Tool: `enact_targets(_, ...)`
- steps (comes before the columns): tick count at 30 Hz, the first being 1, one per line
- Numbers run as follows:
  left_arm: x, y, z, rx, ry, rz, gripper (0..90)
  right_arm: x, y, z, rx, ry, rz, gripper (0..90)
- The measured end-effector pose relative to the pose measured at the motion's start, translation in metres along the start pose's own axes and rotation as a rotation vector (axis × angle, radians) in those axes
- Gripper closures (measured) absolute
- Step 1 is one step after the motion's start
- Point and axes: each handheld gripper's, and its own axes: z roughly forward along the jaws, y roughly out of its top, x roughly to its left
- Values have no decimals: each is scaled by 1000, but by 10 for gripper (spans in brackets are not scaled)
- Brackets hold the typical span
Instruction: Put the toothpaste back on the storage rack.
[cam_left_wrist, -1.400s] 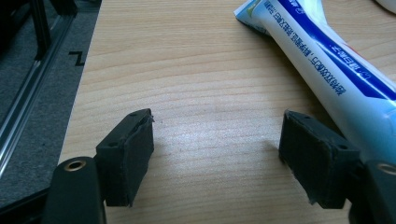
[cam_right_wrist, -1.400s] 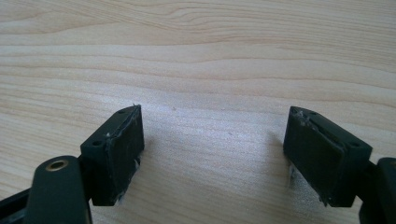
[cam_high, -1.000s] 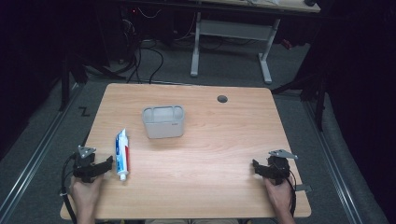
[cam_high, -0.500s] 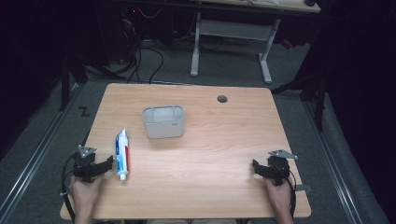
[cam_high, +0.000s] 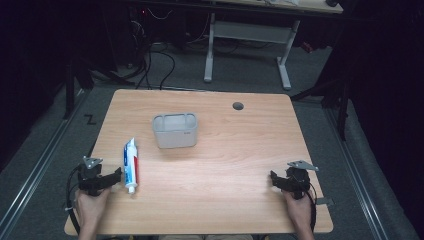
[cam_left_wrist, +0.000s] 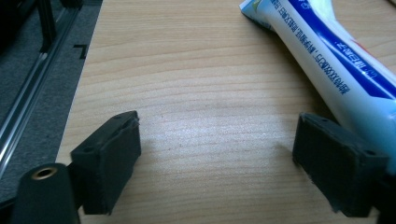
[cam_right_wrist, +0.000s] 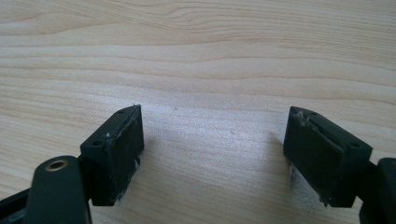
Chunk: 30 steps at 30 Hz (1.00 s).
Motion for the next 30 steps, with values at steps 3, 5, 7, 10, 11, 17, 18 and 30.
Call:
enact_targets(3, 2, 0, -1, 0, -5, 3, 152, 0, 0, 0, -2, -2, 0, 204)
enact_targets(5, 3, 0, -1, -7, -10, -5, 161, 0, 0, 0, -1, -2, 1, 204)
enact_targets(7, 6, 0, -1, -11, -14, -12, 179, 0, 0, 0, -1, -2, 1, 204)
enact_targets(10, 10, -1, -1, -18, -17, -22, 196, 0, 0, 0, -1, -1, 1, 204)
enact_targets(11, 10, -1, -2, -18, -18, -23, 201, 0, 0, 0, -1, -1, 2, 204)
enact_targets(17, 15, 1, -6, -21, -27, -87, 238, 0, 0, 0, -2, -1, -3, 204)
enact_targets(18, 16, 0, -7, -26, -33, -94, 246, 0, 0, 0, -1, -1, 1, 205)
enact_targets(30, 23, -4, -36, -89, -35, -119, 301, 0, -1, -1, -3, 8, -15, 206)
